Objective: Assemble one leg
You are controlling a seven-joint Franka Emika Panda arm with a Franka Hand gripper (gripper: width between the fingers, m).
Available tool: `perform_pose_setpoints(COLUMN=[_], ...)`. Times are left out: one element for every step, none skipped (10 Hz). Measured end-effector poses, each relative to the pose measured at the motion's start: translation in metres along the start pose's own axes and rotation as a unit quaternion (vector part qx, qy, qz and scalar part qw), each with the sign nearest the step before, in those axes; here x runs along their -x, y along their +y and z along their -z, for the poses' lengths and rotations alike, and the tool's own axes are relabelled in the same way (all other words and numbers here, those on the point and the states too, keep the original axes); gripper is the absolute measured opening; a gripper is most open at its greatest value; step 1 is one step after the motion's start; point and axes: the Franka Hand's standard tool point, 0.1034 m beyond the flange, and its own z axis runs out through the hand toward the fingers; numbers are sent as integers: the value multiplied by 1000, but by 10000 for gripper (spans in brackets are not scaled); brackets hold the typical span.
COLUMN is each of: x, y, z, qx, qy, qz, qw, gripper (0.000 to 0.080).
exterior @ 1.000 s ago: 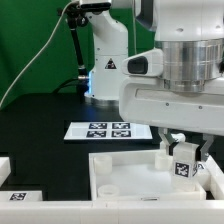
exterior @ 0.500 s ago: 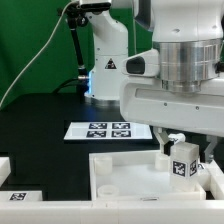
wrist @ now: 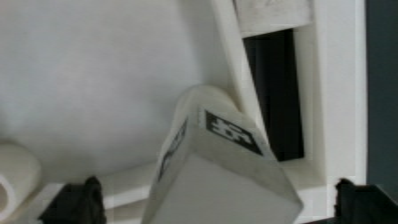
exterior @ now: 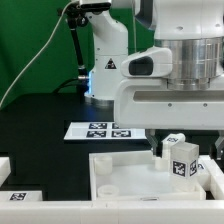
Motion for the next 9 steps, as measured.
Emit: perform_pose_setpoints(x=[0,0,0,-1,-1,-1,-1,-2,-2], y=[1,2,1,1,2,3,4,5,5], z=[-1,0,0,0,0,0,0,1,0], qx=[0,0,0,0,0,0,0,1,0], qy=[0,0,0,0,0,0,0,2,1], qz=[68,118,152,217,268,298,319,349,336], qw=[998,993,988,976,963,954,948,937,942], gripper=[649,649,649,649,649,649,649,523,388])
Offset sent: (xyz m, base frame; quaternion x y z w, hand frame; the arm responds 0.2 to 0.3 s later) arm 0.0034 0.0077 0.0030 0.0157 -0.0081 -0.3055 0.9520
